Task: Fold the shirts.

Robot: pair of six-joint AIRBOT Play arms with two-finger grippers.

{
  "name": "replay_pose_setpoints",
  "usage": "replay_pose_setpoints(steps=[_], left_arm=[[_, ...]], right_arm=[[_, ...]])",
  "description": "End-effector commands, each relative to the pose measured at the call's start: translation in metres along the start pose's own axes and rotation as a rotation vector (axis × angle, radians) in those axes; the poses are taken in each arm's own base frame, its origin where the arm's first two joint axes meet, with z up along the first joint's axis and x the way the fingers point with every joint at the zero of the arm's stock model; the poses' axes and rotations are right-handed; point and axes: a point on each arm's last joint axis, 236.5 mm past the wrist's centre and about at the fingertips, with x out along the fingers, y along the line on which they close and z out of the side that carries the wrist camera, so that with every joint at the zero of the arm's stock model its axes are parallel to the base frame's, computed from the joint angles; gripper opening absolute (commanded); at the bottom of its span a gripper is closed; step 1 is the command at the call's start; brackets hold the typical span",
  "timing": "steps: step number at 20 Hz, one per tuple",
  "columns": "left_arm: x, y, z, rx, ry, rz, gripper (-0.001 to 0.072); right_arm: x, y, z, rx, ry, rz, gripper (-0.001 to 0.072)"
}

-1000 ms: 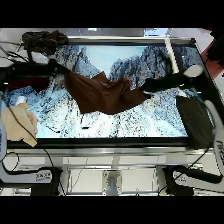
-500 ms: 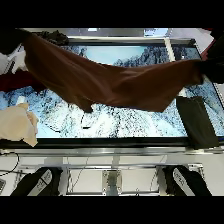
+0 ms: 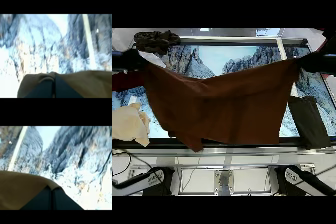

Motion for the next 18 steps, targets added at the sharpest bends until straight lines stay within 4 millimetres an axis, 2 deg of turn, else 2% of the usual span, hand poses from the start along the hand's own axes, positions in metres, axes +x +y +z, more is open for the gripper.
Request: replay_pose_setpoints(steps=[1, 3, 4, 6, 7, 8, 9, 10, 12, 14, 16, 18], left_arm=[[0.110, 0.059, -0.045, -0.249, 0.242, 0.017, 0.0013], [0.158, 0.077, -0.053, -0.373, 0.259, -0.009, 0.0013], [0.177, 0.081, -0.046, -0.420, 0.218, -0.037, 0.0013], [0.198, 0.084, -0.015, -0.505, 0.078, -0.094, 0.0032], [0.201, 0.082, 0.003, -0.513, 0.005, -0.130, 0.0244], [0.199, 0.077, 0.021, -0.514, -0.064, -0.171, 0.0563], [0.193, 0.068, 0.036, -0.511, -0.107, -0.217, 0.0708], [0.184, 0.059, 0.049, -0.497, -0.131, -0.262, 0.0702], [0.152, 0.046, 0.075, -0.420, -0.173, -0.353, 0.0702], [0.105, 0.049, 0.089, -0.317, -0.195, -0.377, 0.0694], [0.055, 0.068, 0.081, -0.231, -0.182, -0.316, 0.0693], [0.011, 0.101, 0.051, -0.150, -0.107, -0.137, 0.0693]], right_arm=[[0.121, -0.071, -0.035, 0.266, 0.086, -0.055, 0.0025], [0.173, -0.094, -0.040, 0.368, 0.051, -0.088, 0.0025], [0.194, -0.100, -0.038, 0.384, 0.014, -0.100, 0.0026], [0.222, -0.104, -0.027, 0.370, -0.083, -0.129, 0.0029], [0.231, -0.104, -0.019, 0.357, -0.139, -0.140, 0.0045], [0.236, -0.103, -0.010, 0.345, -0.191, -0.150, 0.0186], [0.235, -0.103, 0.000, 0.336, -0.239, -0.158, 0.0433], [0.231, -0.106, 0.010, 0.332, -0.278, -0.166, 0.0476], [0.215, -0.116, 0.020, 0.329, -0.283, -0.176, 0.0476], [0.187, -0.133, 0.017, 0.310, -0.213, -0.198, 0.0476], [0.146, -0.157, -0.005, 0.298, -0.075, -0.249, 0.0476], [0.103, -0.181, -0.043, 0.315, 0.092, -0.308, 0.0475]])
